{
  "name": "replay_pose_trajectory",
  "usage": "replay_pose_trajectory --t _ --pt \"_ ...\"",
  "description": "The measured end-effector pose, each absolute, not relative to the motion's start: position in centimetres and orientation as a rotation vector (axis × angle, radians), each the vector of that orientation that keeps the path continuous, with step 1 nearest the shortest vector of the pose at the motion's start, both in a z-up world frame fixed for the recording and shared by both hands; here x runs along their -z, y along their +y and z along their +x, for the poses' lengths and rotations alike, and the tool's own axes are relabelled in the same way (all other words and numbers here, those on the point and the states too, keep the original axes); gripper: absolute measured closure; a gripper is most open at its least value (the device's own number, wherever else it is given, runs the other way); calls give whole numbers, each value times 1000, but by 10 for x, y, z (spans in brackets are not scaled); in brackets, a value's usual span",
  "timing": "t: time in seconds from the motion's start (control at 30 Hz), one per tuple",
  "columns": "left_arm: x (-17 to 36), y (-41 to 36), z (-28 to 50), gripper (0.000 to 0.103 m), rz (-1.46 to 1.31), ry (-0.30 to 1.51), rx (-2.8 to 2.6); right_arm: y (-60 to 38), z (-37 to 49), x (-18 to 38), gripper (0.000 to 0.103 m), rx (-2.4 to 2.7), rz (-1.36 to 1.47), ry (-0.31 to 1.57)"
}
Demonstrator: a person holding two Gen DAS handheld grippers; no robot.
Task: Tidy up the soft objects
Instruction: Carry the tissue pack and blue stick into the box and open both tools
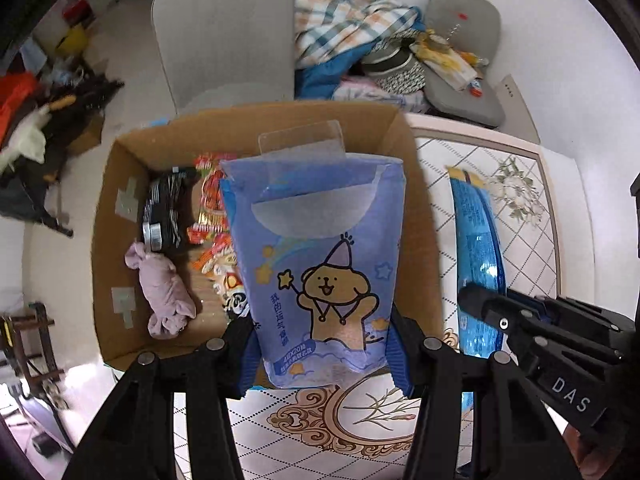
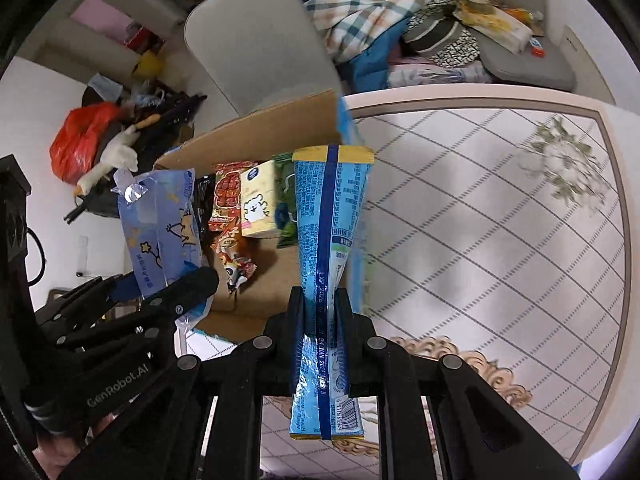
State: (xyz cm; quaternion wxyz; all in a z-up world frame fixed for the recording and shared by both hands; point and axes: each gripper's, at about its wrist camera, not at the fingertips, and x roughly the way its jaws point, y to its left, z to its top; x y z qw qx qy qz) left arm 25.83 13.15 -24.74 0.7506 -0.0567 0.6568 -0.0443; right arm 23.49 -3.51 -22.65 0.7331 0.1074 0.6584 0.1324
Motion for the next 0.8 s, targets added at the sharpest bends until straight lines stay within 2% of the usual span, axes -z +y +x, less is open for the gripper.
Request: replay_pose_trajectory --t 0.4,0.8 --pt "328 139 274 54 -184 1639 170 0 278 285 88 -175 98 1498" --pt "345 135 284 50 -271 1710 181 17 295 300 86 -121 -5 1513"
